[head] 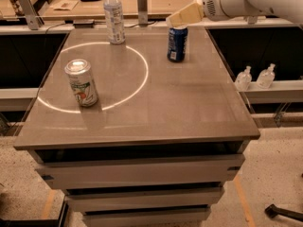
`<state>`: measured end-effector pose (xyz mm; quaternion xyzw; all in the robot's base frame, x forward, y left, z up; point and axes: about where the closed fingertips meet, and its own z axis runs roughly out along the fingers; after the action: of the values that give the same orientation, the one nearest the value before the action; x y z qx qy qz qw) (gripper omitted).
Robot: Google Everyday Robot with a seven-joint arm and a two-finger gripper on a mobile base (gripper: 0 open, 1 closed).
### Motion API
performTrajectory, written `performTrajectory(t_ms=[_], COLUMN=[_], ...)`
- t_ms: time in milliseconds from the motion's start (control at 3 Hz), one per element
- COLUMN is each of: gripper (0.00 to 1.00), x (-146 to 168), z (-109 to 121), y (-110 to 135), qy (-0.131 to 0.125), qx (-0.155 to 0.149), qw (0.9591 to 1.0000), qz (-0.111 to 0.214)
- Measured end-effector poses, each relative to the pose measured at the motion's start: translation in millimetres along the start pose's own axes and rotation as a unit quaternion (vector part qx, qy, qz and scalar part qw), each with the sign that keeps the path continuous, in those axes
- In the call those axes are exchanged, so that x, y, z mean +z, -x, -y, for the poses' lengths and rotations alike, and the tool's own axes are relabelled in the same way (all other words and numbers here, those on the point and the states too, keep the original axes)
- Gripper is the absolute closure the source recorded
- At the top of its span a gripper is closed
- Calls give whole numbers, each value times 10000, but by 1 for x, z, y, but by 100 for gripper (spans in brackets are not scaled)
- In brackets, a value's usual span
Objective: Move blue plastic bottle near pepsi can
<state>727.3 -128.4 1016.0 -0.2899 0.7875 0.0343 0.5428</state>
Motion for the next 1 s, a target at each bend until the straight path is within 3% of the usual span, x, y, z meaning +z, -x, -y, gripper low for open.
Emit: performTrajectory(t_ms=[667, 1000], gripper=[0, 0], x=[50, 69], z=[-48, -70], y=[24, 37], qy=[413, 432], qx=[129, 123], qw=[9990, 9990], qz=[78, 55])
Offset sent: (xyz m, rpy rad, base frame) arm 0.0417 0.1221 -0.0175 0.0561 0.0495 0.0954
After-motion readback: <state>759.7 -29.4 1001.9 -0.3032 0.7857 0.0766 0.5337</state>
